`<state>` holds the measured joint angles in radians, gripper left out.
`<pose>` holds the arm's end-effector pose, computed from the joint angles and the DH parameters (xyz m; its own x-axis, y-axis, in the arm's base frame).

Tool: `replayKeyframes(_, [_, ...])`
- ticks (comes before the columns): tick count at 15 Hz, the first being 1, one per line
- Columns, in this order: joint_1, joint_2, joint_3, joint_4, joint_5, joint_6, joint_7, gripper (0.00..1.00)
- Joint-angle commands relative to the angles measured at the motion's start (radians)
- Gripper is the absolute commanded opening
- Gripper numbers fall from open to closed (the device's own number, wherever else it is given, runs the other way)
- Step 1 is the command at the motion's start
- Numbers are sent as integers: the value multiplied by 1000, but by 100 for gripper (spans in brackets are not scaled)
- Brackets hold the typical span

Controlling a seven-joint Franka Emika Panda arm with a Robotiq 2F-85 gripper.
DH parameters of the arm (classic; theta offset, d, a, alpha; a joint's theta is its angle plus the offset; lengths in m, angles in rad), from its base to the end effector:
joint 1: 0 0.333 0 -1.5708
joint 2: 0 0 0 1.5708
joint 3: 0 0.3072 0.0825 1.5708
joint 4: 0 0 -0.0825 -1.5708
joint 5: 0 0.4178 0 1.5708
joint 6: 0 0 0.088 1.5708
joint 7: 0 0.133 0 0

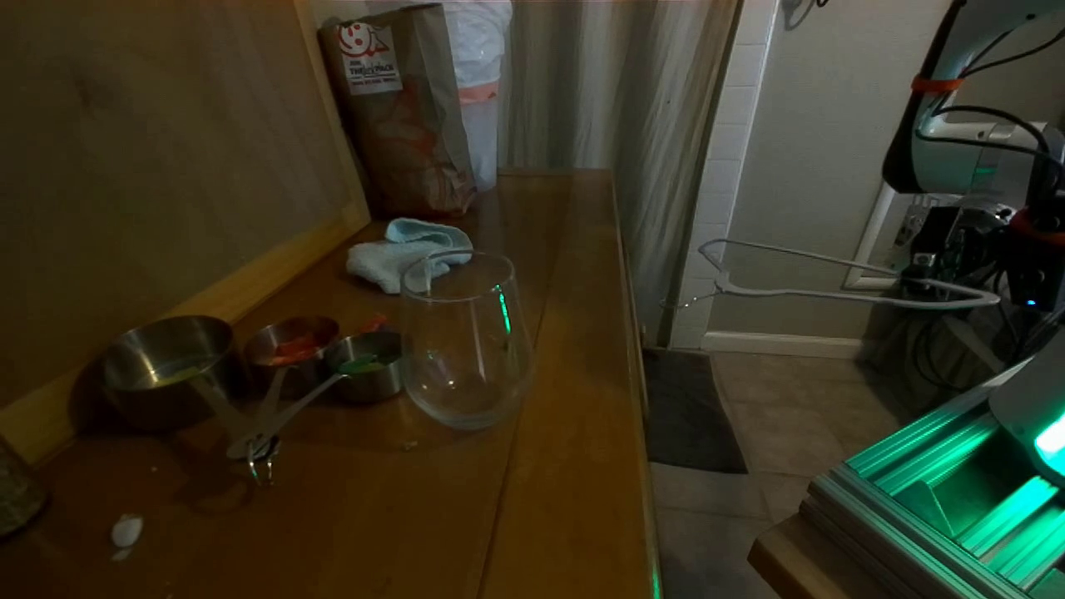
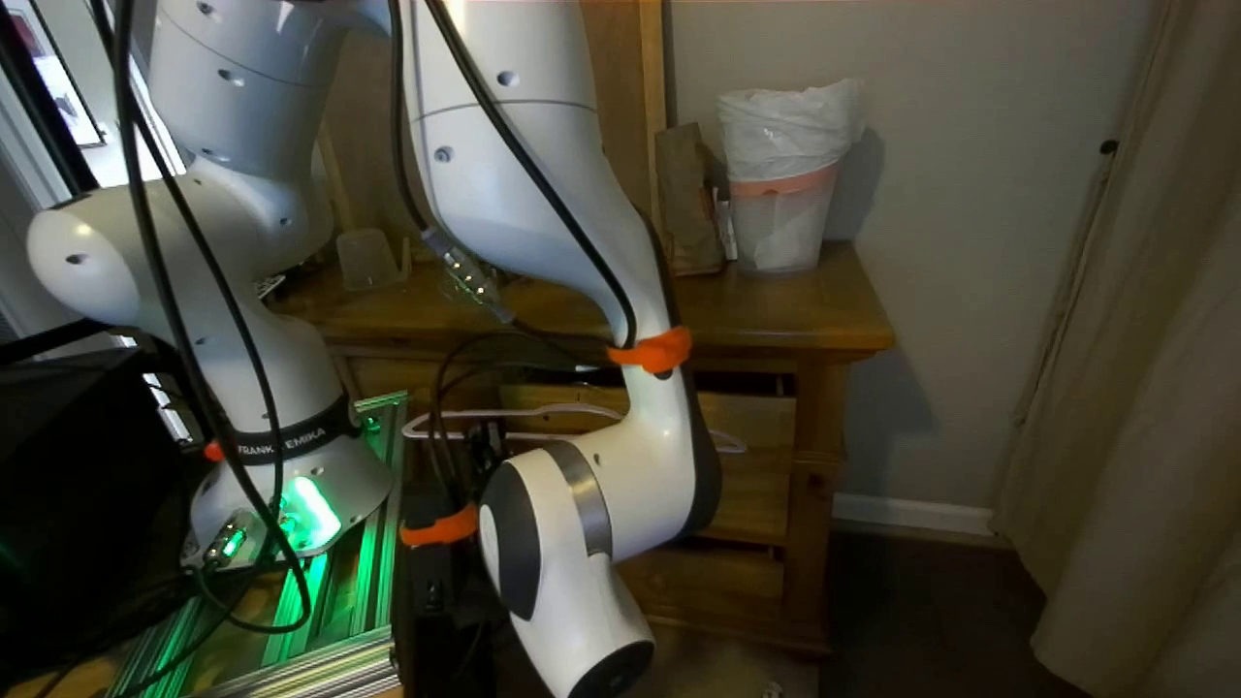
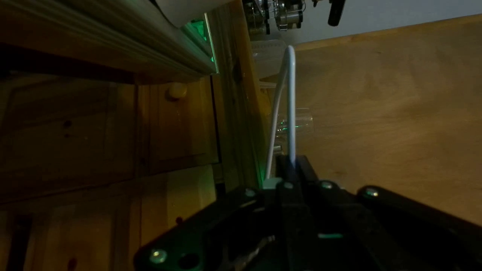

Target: Pick up the white coat hanger and hang it on the top right drawer handle

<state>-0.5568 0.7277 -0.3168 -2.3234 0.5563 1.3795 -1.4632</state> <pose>0.2019 -0.1865 0.0239 0.9524 0.2087 -0.2223 -0.2134 -0.0645 -0.9748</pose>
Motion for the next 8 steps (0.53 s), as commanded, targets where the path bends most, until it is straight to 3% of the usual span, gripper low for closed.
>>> replayKeyframes(1, [-23, 69, 26, 72, 28, -6, 41, 1])
replayKeyframes(8, [-30, 152, 55, 150, 77, -7, 54, 1])
